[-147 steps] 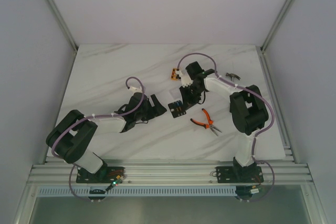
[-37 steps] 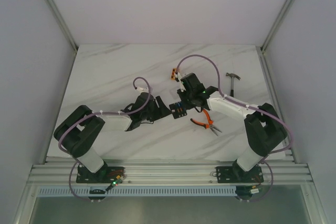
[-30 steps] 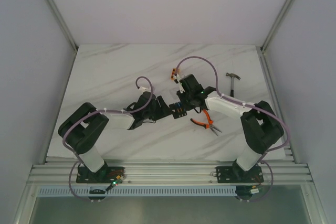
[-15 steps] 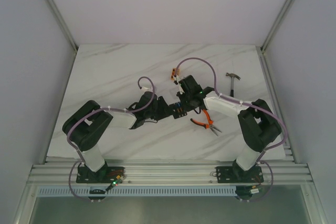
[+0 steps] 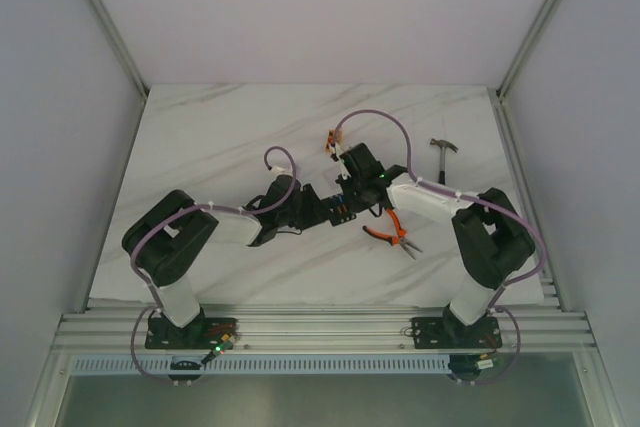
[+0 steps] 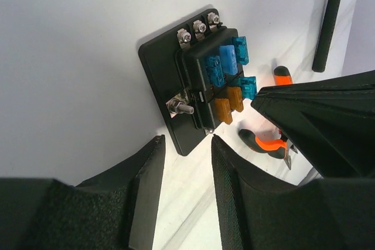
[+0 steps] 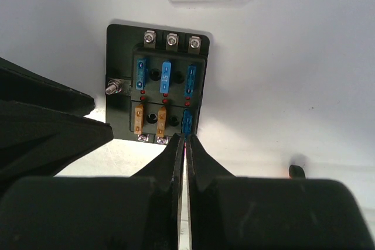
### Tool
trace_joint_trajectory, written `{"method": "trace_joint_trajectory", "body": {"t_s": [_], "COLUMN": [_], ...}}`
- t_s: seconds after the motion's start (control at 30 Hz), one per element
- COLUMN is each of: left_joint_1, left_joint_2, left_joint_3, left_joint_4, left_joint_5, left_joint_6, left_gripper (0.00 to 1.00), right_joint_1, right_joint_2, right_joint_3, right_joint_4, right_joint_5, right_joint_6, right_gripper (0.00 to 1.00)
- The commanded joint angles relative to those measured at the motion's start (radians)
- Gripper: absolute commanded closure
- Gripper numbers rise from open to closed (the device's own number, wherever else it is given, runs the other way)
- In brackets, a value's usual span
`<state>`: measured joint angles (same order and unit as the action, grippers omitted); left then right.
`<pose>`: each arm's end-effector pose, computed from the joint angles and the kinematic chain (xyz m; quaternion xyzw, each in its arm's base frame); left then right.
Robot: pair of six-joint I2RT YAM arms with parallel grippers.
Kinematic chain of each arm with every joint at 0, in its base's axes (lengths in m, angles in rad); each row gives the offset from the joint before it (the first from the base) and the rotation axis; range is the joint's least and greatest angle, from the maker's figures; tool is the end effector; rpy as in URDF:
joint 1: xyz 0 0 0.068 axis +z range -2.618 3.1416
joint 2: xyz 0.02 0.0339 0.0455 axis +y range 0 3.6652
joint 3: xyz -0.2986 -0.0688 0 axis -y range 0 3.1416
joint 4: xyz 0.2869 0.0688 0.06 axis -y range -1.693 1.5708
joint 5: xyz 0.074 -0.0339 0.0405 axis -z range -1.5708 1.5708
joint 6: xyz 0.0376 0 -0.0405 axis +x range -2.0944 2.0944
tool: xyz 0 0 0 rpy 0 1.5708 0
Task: Snap on the fuse box
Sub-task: Install the fuse at the fuse box base.
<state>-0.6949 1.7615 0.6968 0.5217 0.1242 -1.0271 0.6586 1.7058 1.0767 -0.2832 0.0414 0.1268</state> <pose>0.2762 -0.2363 0.1273 -0.1136 0.8622 -0.4074 0.2787 0.3139 0.2410 0.2008 -0.2422 0.9146 0.1056 0.3061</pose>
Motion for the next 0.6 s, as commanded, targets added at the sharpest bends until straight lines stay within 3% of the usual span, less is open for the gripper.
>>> {"method": "trace_joint_trajectory", "body": {"t_s": [0.0,0.5,0.57], "left_joint_1": [-0.005,-0.007,-0.007], "left_joint_2": [0.044,0.071,0.064], "left_joint_3": [0.005,-0.003,-0.006], "left_joint_4": [-0.047,-0.03,-0.031], "left_joint_5": [0.006,0.006,0.002], "left_joint_6": [0.003,-0.013,-0.014], "left_gripper": [0.53,0.55,0.55], "right_joint_1": [0.006,0.052,0.052], "right_joint_2": [0.051,0.149,0.131], "right_joint_3": [0.02,0.093,0.102], "right_joint_4": [-0.038,-0.142,-0.14], "right_joint_5": [0.0,0.042,0.035], "right_joint_6": [-0.023,-0.076,-0.076], "right_gripper": [1.0,1.0,0.97]}}
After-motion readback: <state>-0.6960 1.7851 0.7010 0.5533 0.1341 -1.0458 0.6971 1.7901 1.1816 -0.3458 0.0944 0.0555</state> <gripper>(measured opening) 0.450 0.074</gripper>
